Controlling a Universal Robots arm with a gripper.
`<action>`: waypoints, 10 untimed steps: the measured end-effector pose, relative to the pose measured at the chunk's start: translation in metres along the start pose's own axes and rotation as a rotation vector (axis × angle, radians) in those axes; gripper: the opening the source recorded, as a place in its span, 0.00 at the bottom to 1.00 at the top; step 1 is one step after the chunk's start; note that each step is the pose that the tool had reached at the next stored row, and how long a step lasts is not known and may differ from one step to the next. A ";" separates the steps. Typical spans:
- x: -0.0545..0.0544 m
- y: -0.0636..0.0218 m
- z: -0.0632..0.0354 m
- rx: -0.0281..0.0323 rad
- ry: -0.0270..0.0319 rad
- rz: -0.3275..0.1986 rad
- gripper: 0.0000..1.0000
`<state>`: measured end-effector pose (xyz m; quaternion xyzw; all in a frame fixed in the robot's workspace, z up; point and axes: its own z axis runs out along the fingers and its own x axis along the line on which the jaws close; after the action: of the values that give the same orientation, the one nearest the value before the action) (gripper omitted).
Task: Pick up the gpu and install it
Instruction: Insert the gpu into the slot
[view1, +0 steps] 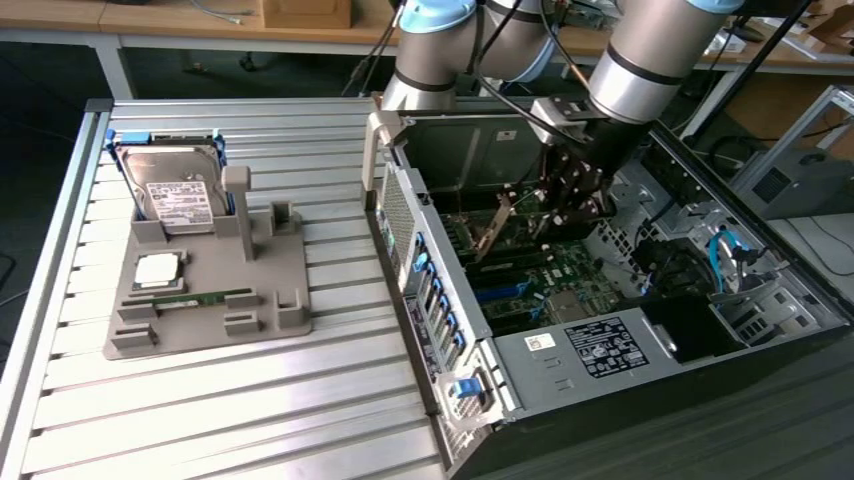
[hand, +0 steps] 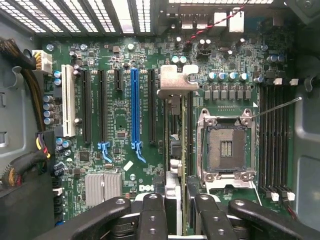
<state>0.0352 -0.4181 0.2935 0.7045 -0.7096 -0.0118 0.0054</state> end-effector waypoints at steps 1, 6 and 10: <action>0.000 0.0019 0.0000 0.0000 0.0001 0.000 0.27; 0.001 0.0109 0.0002 0.0000 0.0001 0.000 0.27; 0.001 0.0132 0.0003 0.0000 0.0001 0.000 0.27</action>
<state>0.0219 -0.4192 0.2935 0.7045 -0.7096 -0.0118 0.0054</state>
